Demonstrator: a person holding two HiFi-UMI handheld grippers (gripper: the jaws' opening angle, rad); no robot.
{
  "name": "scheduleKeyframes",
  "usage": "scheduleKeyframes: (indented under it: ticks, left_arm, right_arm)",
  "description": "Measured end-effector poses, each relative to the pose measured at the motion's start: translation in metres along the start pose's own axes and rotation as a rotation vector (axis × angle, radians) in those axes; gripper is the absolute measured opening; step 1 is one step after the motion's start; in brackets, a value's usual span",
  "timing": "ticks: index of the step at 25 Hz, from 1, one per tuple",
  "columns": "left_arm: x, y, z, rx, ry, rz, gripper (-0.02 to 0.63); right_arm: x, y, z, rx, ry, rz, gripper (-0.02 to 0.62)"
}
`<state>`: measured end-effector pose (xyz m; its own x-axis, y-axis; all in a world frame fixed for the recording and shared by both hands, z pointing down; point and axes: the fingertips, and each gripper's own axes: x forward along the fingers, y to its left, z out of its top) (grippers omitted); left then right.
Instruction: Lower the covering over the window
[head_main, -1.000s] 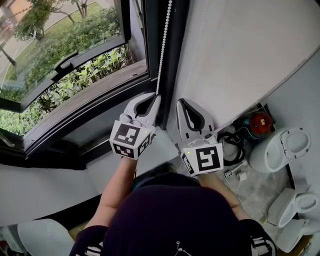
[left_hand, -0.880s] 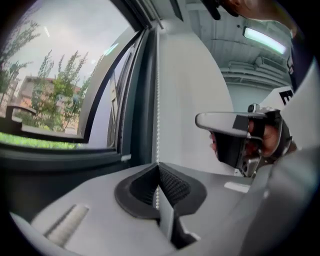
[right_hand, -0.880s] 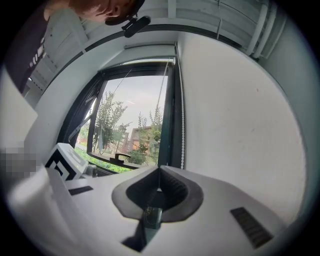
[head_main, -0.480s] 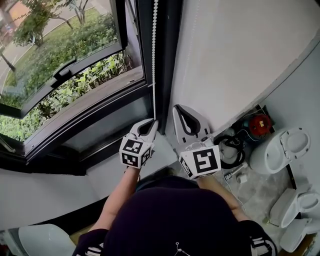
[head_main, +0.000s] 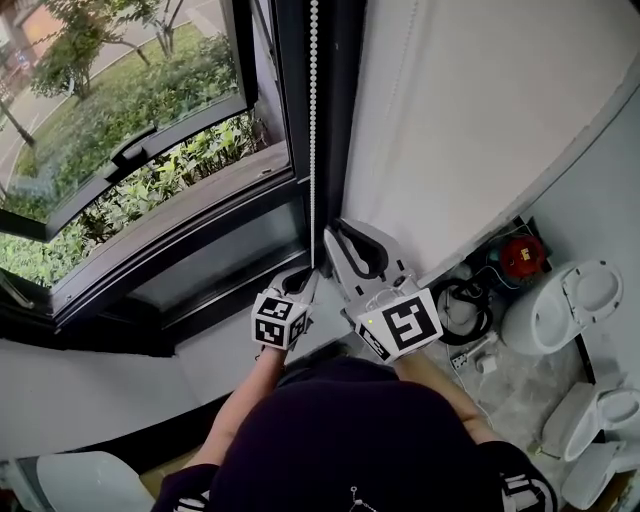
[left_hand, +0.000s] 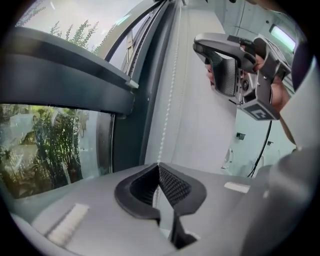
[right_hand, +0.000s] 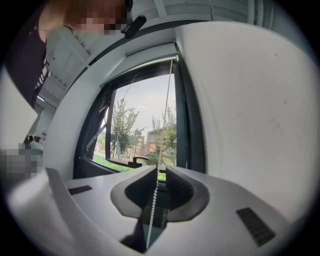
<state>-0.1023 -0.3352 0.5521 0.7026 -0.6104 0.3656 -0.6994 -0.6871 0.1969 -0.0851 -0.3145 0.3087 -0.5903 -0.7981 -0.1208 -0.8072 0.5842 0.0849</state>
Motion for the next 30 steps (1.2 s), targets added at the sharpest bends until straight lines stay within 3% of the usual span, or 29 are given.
scheduleKeyframes:
  ticks: [4, 9, 13, 20, 30]
  left_arm:
    - [0.001, -0.005, -0.004, 0.029, -0.007, 0.005, 0.012]
    - [-0.005, -0.012, -0.007, 0.188, -0.069, 0.091, 0.012]
    - [-0.007, -0.026, -0.009, 0.273, -0.112, 0.102, 0.012]
    - [-0.011, -0.033, -0.012, 0.216, -0.138, 0.114, 0.012]
    - [-0.012, -0.056, -0.014, 0.145, -0.221, 0.206, 0.012]
  right_arm:
    - [0.007, 0.002, 0.001, -0.003, 0.009, 0.015, 0.015]
    - [0.010, 0.011, 0.000, 0.015, 0.022, 0.052, 0.042]
    - [0.014, 0.012, -0.005, 0.057, 0.033, 0.056, 0.067]
    - [0.010, 0.005, 0.001, 0.013, 0.045, 0.017, 0.040]
    - [-0.007, 0.003, 0.004, 0.028, -0.002, 0.105, 0.014]
